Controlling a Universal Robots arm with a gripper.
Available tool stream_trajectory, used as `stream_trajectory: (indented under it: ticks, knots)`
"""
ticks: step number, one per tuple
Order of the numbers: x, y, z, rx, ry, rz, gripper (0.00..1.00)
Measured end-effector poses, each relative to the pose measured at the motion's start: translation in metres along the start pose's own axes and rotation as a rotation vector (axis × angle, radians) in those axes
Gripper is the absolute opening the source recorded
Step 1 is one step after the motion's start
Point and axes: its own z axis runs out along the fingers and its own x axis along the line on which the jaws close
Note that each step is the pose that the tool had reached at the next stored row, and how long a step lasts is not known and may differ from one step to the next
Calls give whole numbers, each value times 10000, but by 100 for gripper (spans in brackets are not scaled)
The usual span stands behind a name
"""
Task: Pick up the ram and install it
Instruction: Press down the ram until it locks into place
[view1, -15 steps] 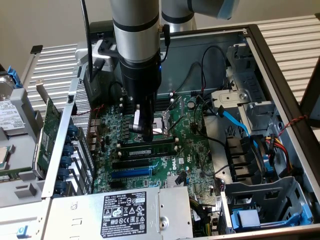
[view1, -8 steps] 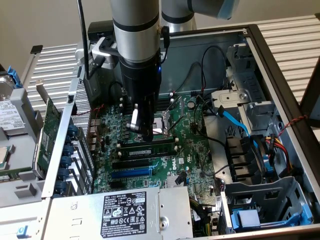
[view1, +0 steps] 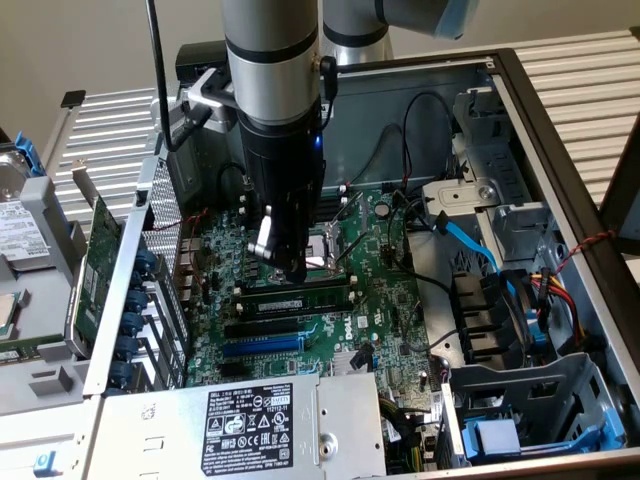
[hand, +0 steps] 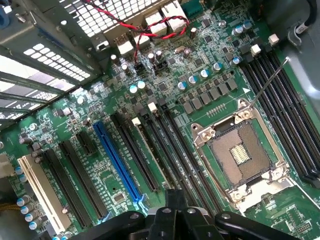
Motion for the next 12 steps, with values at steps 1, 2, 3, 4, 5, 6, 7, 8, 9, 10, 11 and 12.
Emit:
stream_trajectory:
  ticks: [1, 2, 3, 4, 5, 6, 7, 8, 9, 10, 11, 12]
  knots:
    - [0, 0, -1, -1, 0, 132, 10]
    - [0, 0, -1, -1, 0, 269, 10]
    - [0, 0, -1, -1, -1, 400, 10]
    - [0, 0, -2, -2, -1, 526, 10]
    - [0, 0, -3, -2, -2, 662, 10]
    - [0, 0, -4, -3, -1, 791, 10]
    - [0, 0, -4, -3, -2, 922, 10]
    - [0, 0, -5, -4, -2, 1056, 10]
    - [0, 0, -6, -4, -3, 1187, 10]
    - [0, 0, -7, -5, -2, 1317, 10]
    - [0, 0, -7, -5, -4, 1450, 10]
    - [0, 0, -8, -6, -4, 1579, 10]
